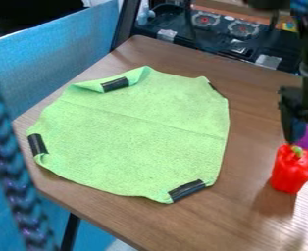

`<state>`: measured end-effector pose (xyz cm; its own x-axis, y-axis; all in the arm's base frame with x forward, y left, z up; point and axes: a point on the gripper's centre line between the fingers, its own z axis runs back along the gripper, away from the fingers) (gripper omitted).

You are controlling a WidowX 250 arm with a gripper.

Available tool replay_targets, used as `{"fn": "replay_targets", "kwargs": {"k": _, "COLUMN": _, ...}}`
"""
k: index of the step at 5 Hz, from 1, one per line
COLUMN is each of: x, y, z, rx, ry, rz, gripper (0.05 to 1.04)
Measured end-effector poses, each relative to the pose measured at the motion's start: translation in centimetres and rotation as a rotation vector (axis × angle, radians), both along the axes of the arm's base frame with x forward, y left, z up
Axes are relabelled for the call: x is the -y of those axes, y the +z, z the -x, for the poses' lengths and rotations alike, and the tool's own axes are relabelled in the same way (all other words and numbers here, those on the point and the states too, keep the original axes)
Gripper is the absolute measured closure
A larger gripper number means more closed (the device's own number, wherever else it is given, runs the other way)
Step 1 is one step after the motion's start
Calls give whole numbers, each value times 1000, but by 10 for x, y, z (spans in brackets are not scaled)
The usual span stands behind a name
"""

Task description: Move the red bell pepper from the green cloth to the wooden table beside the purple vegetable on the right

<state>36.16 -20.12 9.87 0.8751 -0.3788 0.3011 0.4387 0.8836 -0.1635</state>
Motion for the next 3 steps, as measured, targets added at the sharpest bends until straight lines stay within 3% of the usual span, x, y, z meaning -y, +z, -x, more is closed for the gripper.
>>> {"fn": "replay_targets", "kwargs": {"k": 1, "x": -13, "y": 35, "z": -3, "rx": 47, "ry": 36, "rz": 57, "gripper": 83}}
{"fn": "replay_targets", "kwargs": {"k": 2, "x": -42, "y": 53, "z": 7, "rx": 74, "ry": 91, "rz": 58, "gripper": 83}}
{"fn": "replay_targets", "kwargs": {"k": 3, "x": -74, "y": 55, "z": 26, "rx": 115, "ry": 121, "rz": -29, "gripper": 83}}
